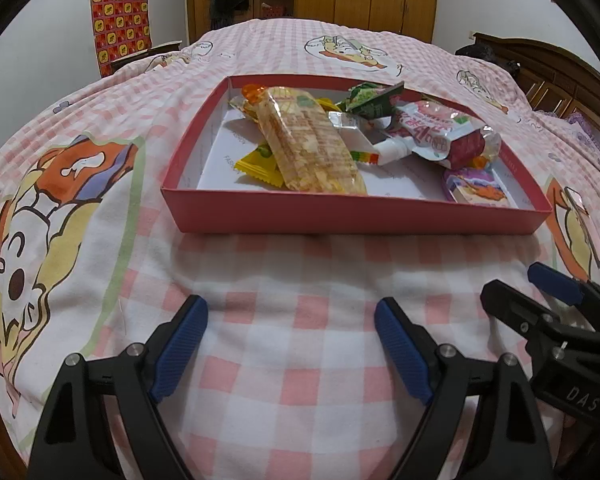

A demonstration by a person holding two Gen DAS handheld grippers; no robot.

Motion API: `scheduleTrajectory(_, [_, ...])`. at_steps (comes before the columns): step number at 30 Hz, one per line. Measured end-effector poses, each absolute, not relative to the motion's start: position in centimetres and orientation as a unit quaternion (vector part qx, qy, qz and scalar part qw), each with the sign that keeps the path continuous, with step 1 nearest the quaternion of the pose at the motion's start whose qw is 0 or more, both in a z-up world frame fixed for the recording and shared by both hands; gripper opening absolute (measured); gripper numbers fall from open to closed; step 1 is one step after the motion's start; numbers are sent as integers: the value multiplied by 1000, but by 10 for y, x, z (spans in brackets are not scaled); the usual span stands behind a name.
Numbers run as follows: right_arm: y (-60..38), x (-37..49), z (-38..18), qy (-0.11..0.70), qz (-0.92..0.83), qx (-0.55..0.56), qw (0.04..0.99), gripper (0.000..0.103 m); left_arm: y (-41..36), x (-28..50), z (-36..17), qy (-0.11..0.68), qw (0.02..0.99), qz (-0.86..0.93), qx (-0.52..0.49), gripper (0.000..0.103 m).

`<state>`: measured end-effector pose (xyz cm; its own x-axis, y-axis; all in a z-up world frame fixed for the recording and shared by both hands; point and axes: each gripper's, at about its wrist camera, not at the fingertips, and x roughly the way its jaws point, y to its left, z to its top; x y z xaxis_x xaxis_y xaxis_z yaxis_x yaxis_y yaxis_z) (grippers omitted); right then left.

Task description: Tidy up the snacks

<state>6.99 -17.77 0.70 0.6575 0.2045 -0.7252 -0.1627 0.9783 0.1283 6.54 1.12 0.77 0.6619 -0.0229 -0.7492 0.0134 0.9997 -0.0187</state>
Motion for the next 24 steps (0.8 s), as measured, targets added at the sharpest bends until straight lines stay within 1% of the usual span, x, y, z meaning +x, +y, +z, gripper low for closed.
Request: scheduleTrajectory(24, [-176, 70, 6, 402, 97, 18, 910, 81, 11, 65, 8, 412, 911, -10, -5, 90])
